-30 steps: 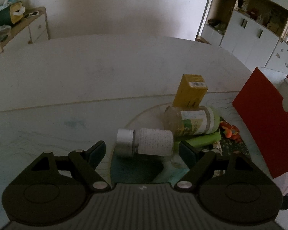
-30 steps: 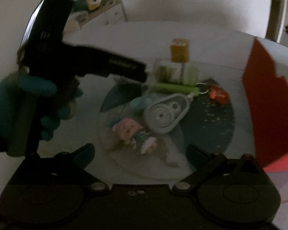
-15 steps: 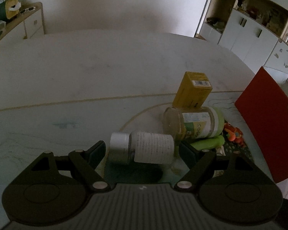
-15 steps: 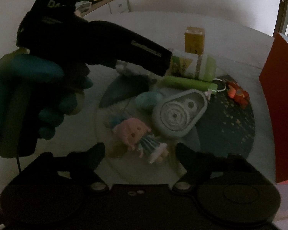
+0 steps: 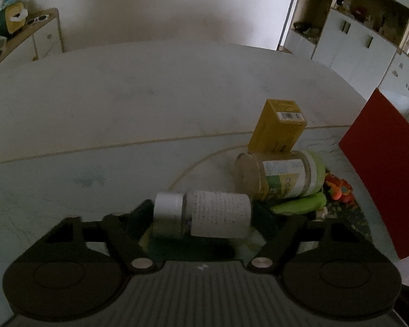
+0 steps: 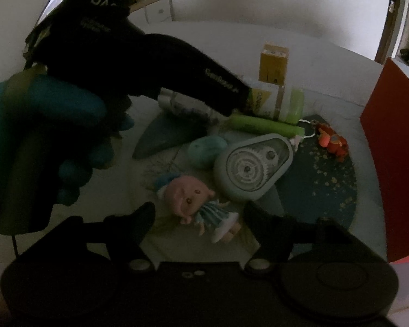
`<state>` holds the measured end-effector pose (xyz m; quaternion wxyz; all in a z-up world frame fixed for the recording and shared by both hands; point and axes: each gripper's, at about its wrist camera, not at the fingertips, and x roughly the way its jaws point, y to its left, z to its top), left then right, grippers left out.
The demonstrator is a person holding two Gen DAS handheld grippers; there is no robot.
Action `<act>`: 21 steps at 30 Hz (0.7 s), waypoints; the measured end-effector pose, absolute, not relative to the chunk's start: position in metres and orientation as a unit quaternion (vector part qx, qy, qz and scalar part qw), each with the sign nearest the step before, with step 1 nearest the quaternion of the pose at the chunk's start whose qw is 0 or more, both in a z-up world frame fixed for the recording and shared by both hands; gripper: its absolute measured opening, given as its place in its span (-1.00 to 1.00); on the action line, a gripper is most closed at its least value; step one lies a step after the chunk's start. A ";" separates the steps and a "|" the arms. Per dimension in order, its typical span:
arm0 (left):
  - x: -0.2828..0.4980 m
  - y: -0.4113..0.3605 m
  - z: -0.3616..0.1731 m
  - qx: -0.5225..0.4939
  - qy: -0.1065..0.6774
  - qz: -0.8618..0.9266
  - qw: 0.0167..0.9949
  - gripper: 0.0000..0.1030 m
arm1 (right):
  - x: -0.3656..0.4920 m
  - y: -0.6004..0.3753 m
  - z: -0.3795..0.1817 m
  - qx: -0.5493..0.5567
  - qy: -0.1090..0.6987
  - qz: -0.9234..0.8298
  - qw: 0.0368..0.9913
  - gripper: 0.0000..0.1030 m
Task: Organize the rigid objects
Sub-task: 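Grasp the white tape roll with the left gripper while the right gripper grasps the pink-haired doll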
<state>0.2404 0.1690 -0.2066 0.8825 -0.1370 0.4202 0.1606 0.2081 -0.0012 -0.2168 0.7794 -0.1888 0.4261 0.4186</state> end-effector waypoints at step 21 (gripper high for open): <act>0.208 0.160 -0.188 -0.131 0.414 0.163 0.886 0.36 | 0.209 -0.043 -0.198 -0.137 0.434 0.439 0.775 -0.20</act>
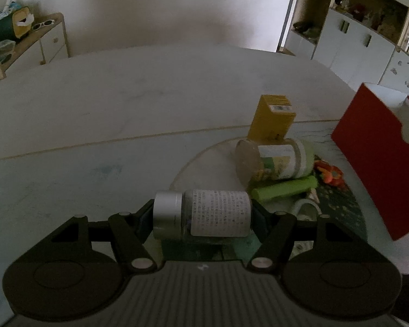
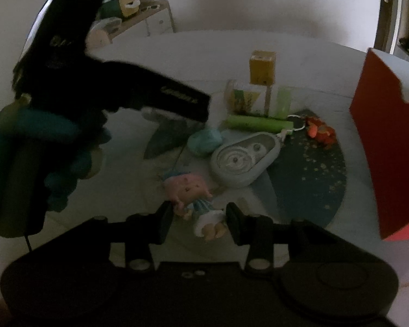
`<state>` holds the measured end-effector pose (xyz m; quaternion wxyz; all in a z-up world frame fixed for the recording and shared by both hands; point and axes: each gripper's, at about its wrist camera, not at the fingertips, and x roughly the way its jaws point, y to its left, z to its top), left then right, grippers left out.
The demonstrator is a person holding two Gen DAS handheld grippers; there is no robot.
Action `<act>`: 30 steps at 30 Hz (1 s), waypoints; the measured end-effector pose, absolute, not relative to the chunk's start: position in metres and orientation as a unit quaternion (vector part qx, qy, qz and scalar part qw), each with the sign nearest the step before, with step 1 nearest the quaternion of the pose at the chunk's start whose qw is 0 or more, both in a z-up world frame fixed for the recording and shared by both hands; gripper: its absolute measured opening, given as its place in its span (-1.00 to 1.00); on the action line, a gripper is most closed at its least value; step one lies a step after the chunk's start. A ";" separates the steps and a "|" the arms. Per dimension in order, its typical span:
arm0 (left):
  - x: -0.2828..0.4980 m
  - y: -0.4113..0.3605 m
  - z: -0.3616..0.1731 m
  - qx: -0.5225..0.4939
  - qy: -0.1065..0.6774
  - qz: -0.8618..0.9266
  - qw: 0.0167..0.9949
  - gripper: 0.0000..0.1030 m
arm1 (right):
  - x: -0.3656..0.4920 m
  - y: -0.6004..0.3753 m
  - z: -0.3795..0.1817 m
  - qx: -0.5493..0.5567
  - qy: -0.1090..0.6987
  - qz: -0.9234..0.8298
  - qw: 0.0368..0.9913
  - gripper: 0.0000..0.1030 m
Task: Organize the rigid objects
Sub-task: 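Grasp the white tape roll with the left gripper while the right gripper grasps the pink-haired doll, then carry the tape roll and pink-haired doll over the shoebox and lower them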
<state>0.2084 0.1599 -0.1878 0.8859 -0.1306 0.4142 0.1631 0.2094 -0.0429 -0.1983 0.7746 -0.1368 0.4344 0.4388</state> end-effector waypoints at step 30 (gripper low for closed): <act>0.188 0.067 -0.095 -0.098 0.385 0.072 0.915 0.36 | 0.249 -0.142 -0.080 -0.102 0.371 0.386 0.838 -0.51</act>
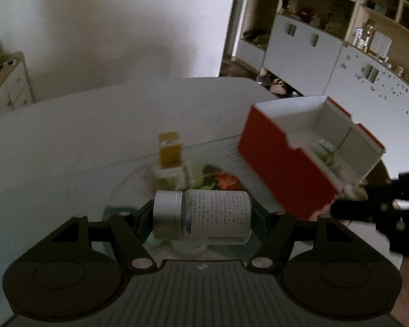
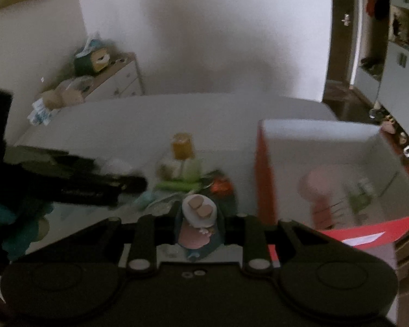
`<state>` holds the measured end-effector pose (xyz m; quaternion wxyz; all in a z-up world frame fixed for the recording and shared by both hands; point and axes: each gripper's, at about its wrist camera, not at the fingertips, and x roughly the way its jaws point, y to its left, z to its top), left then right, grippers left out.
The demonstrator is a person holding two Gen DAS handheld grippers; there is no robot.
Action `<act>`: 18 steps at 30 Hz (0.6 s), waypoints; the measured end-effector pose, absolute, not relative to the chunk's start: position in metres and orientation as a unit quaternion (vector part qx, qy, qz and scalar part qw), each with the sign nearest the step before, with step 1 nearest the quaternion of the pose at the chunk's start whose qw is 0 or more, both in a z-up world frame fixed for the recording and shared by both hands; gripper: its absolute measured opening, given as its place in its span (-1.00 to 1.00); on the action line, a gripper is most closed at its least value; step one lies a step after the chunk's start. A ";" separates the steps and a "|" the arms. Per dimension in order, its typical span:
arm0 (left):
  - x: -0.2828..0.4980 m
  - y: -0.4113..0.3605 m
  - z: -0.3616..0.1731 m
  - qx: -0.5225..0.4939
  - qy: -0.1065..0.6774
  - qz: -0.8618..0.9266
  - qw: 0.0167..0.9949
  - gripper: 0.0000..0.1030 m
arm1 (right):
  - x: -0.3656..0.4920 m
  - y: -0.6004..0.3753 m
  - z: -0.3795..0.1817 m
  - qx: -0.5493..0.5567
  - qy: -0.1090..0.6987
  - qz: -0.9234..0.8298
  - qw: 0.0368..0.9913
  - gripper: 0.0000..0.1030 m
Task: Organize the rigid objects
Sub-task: 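Carry the tape roll and pink-haired doll over the shoebox and lower them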
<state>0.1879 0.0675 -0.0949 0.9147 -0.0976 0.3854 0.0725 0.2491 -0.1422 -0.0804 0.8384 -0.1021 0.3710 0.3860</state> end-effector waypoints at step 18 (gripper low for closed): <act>0.265 -0.027 -0.063 -0.050 0.378 0.034 0.924 0.36 | 0.348 -0.231 -0.061 -0.074 0.345 0.331 0.875 -0.51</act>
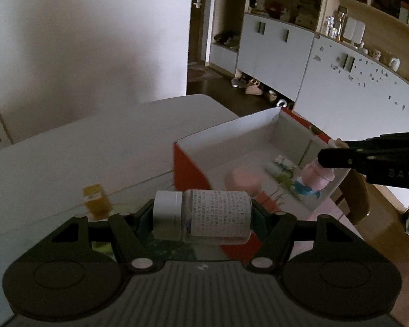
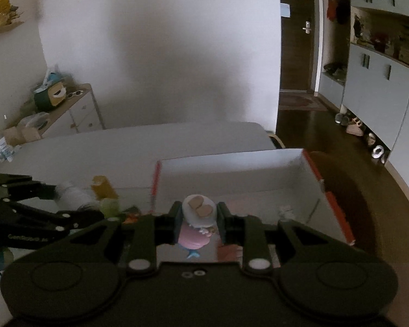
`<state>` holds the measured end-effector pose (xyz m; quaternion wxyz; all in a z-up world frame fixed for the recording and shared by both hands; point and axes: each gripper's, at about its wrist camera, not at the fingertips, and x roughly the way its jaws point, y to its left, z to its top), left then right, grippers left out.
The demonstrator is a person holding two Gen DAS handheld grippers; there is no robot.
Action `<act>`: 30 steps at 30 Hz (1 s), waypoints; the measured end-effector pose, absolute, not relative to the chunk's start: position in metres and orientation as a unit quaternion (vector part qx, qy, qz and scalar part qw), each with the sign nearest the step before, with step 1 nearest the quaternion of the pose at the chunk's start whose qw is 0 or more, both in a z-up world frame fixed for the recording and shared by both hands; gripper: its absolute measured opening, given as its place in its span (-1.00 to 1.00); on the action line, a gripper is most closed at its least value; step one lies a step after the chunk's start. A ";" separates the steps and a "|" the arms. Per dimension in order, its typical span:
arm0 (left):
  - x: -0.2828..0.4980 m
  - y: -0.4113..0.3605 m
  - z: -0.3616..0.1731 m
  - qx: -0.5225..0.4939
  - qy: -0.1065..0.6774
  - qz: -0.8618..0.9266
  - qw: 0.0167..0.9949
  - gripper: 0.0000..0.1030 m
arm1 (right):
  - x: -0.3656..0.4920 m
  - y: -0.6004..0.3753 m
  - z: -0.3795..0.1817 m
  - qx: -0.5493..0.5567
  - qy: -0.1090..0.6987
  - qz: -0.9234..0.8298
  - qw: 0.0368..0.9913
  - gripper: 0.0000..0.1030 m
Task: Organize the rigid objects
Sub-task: 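Carry the tape roll and pink-haired doll over the shoebox and lower them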
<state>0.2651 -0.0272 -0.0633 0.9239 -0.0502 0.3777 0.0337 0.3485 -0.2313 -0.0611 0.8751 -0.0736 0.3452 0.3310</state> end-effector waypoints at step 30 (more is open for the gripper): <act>0.443 -0.122 -0.128 -0.001 0.438 0.062 0.897 0.36 | 0.438 -0.277 -0.132 -0.099 0.419 0.365 0.825 -0.51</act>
